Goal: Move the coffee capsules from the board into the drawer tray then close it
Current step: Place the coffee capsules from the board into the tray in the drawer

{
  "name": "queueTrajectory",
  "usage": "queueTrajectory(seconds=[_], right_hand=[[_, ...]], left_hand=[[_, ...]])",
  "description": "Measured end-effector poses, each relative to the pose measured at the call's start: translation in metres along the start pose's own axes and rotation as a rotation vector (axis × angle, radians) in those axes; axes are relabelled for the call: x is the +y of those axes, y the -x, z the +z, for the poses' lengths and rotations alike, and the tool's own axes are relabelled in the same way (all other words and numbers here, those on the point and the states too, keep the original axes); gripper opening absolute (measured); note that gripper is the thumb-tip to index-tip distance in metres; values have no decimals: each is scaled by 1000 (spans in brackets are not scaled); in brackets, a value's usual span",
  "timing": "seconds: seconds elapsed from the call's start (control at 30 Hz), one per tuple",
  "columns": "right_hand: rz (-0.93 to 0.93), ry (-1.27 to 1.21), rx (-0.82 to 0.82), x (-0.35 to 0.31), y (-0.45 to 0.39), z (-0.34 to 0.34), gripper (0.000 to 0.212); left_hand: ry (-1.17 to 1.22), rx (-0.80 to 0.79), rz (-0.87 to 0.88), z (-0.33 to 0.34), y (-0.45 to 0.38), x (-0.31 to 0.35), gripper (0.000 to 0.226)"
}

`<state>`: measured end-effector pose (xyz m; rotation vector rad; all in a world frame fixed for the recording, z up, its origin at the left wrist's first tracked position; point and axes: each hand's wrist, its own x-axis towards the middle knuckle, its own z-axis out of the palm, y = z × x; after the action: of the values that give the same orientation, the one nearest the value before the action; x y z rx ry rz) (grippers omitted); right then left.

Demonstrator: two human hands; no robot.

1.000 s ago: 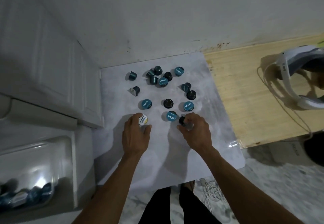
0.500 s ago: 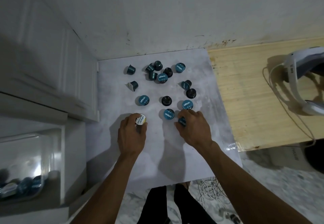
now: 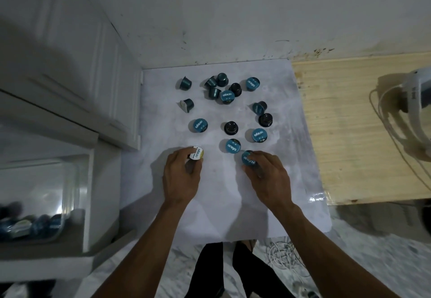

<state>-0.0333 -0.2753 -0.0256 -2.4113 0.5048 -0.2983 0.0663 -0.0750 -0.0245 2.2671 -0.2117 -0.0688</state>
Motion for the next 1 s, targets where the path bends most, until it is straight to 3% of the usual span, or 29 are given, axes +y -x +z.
queueTrajectory(seconds=[0.23, 0.5, 0.77, 1.0], right_hand=[[-81, -74, 47, -6, 3, -9, 27], [-122, -419, 165, -78, 10, -50, 22], [-299, -505, 173, -189, 15, -52, 25], [-349, -570, 121, -302, 51, 1, 24]], left_hand=[[93, 44, 2, -12, 26, 22, 25], [194, 151, 1, -63, 66, 65, 24], [231, 265, 1, -174, 77, 69, 22], [173, 281, 48, -315, 92, -7, 23]])
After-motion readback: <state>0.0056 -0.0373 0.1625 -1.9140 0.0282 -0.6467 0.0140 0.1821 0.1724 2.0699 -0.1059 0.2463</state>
